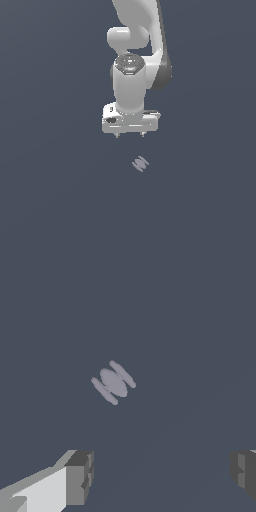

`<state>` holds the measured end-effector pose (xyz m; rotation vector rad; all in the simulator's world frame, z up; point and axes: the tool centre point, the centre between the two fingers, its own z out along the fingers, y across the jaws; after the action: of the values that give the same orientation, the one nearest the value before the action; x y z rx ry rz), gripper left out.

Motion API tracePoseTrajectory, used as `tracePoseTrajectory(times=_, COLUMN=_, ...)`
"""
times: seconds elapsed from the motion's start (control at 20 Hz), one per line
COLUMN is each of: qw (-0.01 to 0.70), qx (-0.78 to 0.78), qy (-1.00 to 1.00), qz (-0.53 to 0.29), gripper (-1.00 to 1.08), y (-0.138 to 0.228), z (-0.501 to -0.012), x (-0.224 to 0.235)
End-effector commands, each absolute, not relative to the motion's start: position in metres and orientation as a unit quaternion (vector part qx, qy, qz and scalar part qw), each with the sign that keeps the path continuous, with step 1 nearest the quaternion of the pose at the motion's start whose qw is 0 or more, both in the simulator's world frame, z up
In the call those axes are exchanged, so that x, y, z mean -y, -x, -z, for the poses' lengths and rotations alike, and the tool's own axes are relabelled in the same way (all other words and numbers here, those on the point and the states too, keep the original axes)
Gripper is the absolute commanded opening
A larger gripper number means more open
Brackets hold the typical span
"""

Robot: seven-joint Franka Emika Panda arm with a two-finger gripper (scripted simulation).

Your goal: Pick up the object and move it to a goal position.

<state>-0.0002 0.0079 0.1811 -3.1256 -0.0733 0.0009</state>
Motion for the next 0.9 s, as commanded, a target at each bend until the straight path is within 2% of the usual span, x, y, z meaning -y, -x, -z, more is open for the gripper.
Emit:
tracePoseTrajectory(times=0.0, qw=0.008, qx=0.023, qy=1.000, qz=0.000, gripper=1.00, y=0.0002, z=-0.1811, x=-0.0079)
tracePoseTrajectory(times=0.85, qw=0.015, qx=0.017, qy=1.000, qz=-0.008, gripper=1.00, y=-0.0020, z=-0.1772, x=-0.0042)
